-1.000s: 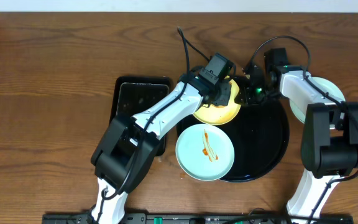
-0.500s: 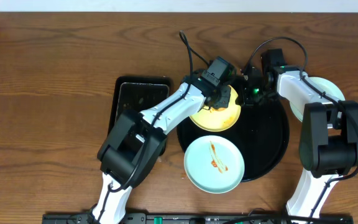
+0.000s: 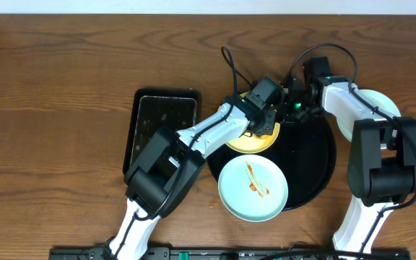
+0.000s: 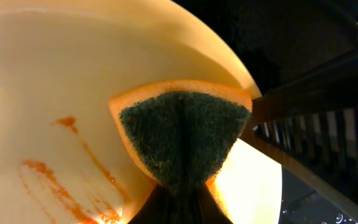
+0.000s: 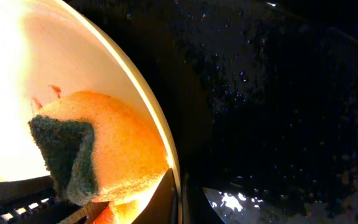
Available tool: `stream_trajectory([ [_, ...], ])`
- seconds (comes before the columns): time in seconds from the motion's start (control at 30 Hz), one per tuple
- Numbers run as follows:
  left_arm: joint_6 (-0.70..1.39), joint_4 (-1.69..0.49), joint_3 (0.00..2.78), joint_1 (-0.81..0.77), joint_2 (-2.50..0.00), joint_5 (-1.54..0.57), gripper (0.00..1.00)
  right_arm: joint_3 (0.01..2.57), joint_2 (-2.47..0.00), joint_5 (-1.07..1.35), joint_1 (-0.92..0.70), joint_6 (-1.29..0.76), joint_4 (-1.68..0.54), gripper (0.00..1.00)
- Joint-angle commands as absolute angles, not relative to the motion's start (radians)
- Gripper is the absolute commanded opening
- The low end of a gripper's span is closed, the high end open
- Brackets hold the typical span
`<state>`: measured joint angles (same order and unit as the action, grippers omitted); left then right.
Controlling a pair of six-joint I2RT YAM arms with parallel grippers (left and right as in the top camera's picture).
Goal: Clean dirty plates on tray and stack at the side
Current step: 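Scrub the yellow plate with the sponge in the left gripper, then return the sponge to the black tray with the left gripper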
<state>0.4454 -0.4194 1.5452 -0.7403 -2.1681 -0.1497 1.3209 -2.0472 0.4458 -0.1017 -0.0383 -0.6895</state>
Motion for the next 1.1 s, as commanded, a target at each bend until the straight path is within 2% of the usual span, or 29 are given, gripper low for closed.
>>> stream_trajectory([
  [0.0, 0.454, -0.464, 1.542, -0.712, -2.205, -0.073, 0.08, 1.322, -2.059, 0.422, -0.107, -0.048, -0.697, 0.01],
  [0.53, 0.453, -0.638, 1.542, -0.569, -2.195, -0.044, 0.07, 1.322, -2.059, 0.415, -0.106, -0.052, -0.696, 0.01],
  [1.07, 0.389, -0.781, 1.542, -0.475, -1.9, 0.044, 0.08, 1.322, -2.059, 0.318, -0.102, -0.108, -0.672, 0.01],
])
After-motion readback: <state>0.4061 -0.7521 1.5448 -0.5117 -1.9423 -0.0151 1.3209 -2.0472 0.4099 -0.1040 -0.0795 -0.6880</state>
